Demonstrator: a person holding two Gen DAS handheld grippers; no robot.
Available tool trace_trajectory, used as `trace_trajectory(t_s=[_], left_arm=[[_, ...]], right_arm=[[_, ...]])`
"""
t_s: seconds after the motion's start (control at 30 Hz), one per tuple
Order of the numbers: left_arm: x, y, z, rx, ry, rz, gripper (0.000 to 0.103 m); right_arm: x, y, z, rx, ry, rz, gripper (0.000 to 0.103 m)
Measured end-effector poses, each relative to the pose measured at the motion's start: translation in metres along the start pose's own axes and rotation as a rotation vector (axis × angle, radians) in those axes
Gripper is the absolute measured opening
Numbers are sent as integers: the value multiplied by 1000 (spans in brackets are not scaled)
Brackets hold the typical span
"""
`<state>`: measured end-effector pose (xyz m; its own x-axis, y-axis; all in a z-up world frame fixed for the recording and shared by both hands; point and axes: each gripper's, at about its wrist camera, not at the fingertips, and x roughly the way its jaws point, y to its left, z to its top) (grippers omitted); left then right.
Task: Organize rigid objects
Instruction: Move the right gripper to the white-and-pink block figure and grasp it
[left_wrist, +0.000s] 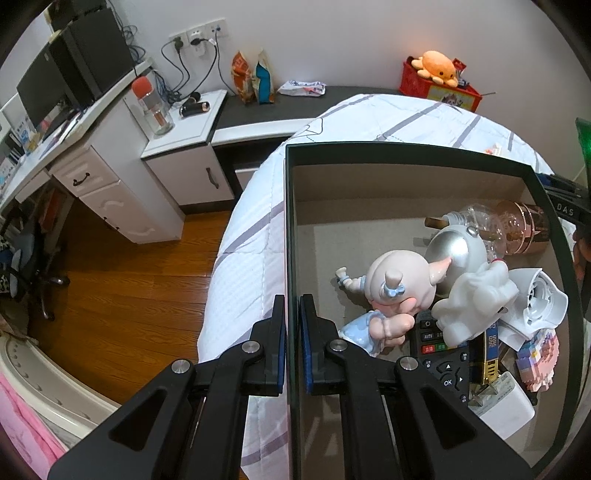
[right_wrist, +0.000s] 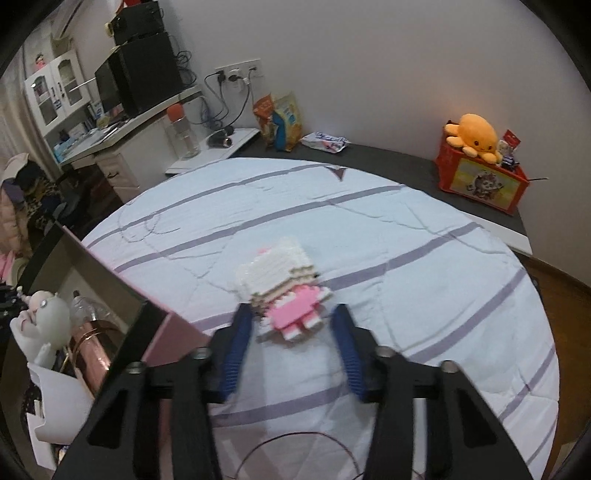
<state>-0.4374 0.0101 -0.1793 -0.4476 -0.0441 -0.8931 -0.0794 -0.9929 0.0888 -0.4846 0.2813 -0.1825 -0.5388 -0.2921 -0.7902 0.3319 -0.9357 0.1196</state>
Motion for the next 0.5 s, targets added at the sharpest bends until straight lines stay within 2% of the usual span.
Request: trace_trajectory(t_s=[0.1, 0.33, 0.5], left_arm=[[0, 0, 0, 2, 0, 5, 8], [0, 3, 0, 3, 0, 4, 8], [0, 3, -2, 2, 1, -1, 8]], right_arm=[[0, 5, -3, -11, 15, -31, 36], [-18, 0, -21, 50, 13, -39, 36], [-40, -6, -50, 118, 23, -74, 36]])
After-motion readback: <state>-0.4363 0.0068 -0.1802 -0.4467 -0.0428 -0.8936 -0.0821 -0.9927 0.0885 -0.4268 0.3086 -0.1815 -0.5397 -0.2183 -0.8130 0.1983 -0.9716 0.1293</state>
